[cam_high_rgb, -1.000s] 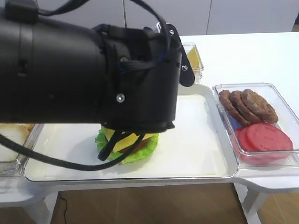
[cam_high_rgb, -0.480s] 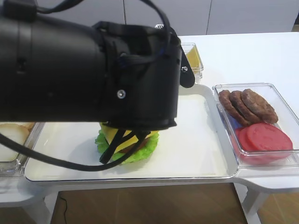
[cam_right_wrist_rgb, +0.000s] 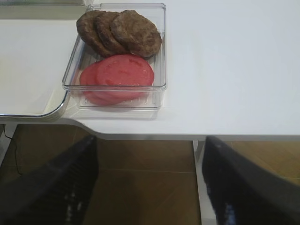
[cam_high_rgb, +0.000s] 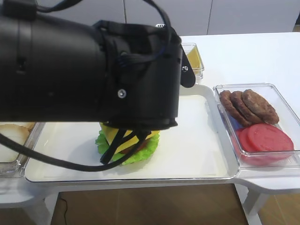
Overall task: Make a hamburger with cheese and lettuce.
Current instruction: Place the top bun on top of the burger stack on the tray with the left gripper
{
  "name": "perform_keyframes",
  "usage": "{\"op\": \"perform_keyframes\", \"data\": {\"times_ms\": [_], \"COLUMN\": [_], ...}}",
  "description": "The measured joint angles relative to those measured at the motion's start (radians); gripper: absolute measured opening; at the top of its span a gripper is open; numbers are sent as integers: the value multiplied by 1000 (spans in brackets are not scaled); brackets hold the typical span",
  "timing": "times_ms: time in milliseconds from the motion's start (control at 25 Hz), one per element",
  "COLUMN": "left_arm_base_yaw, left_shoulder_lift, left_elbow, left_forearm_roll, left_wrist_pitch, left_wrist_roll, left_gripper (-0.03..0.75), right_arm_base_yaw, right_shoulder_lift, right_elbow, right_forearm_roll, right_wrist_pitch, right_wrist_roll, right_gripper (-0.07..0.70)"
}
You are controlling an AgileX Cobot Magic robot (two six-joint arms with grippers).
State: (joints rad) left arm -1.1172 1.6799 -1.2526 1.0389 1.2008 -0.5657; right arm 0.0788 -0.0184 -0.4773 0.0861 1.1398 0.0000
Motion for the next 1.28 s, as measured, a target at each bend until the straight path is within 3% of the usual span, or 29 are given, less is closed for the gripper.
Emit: {"op": "perform_keyframes", "data": {"times_ms": [360, 960, 1280], "left_arm_base_yaw": [0, 0, 0], "left_shoulder_lift": [0, 0, 0], "left_elbow": [0, 0, 0], "left_forearm_roll": [-4, -6, -10], "left_wrist_pitch": [0, 2, 2], "left_wrist_roll": [0, 0, 0], "left_gripper": [141, 158, 223], "right_arm_base_yaw": [0, 0, 0], "right_shoulder_lift": [0, 0, 0], "right_elbow": [0, 0, 0], "right_forearm_roll": [0, 0, 0], "right_wrist_pitch": [0, 0, 0], "right_wrist_roll": [0, 0, 0], "right_gripper": [540, 540, 540]}}
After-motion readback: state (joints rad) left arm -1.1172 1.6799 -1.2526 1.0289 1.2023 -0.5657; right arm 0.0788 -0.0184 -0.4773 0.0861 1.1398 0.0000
